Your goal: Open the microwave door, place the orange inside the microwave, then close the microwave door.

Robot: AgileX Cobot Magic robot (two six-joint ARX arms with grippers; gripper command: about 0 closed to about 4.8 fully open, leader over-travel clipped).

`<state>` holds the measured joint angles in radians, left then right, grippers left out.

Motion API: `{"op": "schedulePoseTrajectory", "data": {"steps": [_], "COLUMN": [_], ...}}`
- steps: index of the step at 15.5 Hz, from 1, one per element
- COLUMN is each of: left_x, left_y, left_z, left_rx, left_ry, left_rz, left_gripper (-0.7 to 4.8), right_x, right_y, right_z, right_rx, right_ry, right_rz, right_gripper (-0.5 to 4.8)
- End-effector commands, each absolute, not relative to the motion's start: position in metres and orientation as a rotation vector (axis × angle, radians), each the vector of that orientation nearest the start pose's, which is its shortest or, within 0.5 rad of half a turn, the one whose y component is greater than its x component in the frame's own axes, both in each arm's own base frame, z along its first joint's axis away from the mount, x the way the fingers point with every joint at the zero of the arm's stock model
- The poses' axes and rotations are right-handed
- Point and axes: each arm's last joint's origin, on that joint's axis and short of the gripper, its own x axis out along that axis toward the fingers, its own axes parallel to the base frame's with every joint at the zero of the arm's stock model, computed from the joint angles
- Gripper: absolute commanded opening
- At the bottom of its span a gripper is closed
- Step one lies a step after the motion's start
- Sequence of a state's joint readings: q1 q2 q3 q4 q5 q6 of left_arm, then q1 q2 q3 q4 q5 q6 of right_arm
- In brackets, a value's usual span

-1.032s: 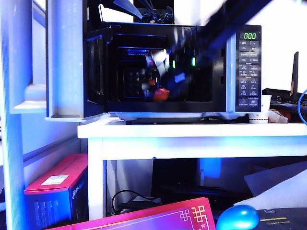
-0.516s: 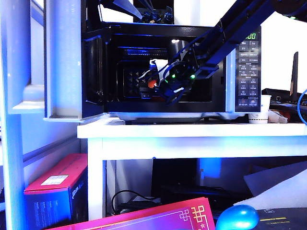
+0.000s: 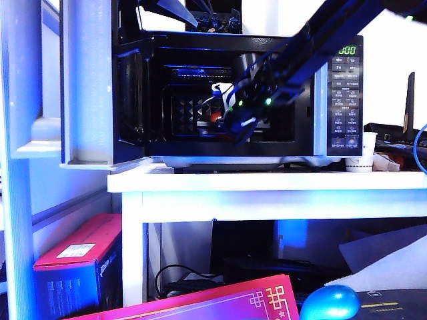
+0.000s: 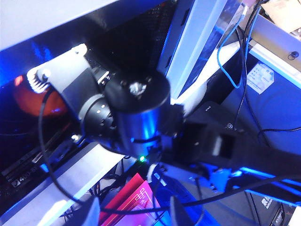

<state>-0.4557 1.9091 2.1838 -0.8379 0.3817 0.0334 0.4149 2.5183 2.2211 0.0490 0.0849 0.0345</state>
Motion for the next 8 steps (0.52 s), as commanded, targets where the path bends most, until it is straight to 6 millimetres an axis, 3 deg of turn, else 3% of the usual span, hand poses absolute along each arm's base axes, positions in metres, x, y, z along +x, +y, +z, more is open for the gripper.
{"op": "schedulePoseTrajectory", "data": {"steps": [1, 2, 4, 5, 6, 8], "left_x": [0.3593, 0.3593, 0.3593, 0.3593, 0.3593, 0.3593], "left_y": [-0.1883, -0.1883, -0.1883, -0.1883, -0.1883, -0.1883], "left_z": [0.4287, 0.4287, 0.4287, 0.4287, 0.4287, 0.4287], "left_rx": [0.056, 0.055, 0.056, 0.056, 0.055, 0.055], "left_ry": [0.556, 0.556, 0.556, 0.556, 0.556, 0.556], "left_rz": [-0.826, -0.826, -0.826, -0.826, -0.826, -0.826], "left_gripper": [2.06, 2.06, 2.06, 2.06, 2.06, 2.06], "right_x": [0.5300, 0.5298, 0.5297, 0.5305, 0.5330, 0.5349], "right_y": [0.2309, 0.2308, 0.2310, 0.2309, 0.2317, 0.2321], "right_z": [0.2268, 0.2259, 0.2253, 0.2255, 0.2242, 0.2253], "right_rx": [-0.024, -0.027, -0.028, -0.027, -0.023, -0.012], "right_ry": [0.241, 0.250, 0.254, 0.239, 0.194, 0.144], "right_rz": [0.322, 0.322, 0.322, 0.322, 0.323, 0.316], "right_gripper": [1.19, 1.60, 1.58, 2.34, 4.79, 4.79]}}
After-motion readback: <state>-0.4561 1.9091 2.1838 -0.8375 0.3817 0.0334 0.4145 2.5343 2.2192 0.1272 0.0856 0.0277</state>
